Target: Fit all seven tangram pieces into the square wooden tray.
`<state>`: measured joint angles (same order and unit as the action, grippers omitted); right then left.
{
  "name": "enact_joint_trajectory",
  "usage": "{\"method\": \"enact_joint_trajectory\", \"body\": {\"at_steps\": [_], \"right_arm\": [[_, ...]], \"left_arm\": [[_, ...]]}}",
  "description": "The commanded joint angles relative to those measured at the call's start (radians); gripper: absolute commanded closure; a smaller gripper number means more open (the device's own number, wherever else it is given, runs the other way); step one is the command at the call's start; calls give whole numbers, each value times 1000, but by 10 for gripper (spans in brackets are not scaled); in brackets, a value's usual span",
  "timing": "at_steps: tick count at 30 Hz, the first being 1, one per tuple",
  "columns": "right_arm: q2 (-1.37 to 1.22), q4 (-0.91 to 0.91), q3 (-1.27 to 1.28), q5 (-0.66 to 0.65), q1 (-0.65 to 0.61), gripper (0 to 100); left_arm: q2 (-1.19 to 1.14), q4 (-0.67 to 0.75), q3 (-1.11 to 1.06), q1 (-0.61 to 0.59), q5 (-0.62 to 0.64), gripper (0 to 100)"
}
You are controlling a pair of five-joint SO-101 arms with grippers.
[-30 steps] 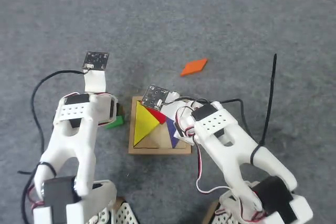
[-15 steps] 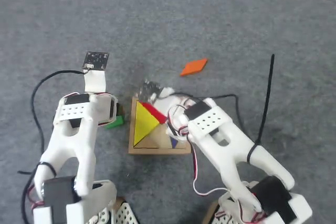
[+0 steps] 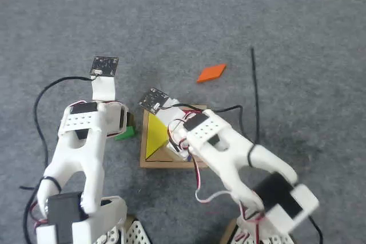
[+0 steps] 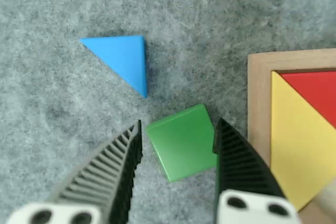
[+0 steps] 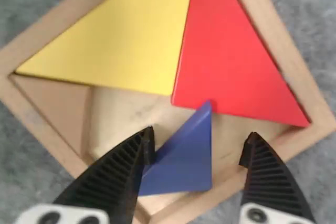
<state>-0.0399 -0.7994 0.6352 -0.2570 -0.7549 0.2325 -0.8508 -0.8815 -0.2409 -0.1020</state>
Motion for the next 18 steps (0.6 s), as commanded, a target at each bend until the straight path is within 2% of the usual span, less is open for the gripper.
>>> {"method": "enact_joint_trajectory", "body": {"at_steps": [1,8,11,18], "right_arm": [[-21,21,-74,8,15,770],[12,21,-78,14,56,989],[41,4,-80,23,93,990],[79,-154,-172,183,143,990]], "left_arm": [[23,20,24,-6,-8,786],[23,20,24,-6,-8,786],[23,20,24,-6,-8,786],[23,20,24,-6,-8,786]]}}
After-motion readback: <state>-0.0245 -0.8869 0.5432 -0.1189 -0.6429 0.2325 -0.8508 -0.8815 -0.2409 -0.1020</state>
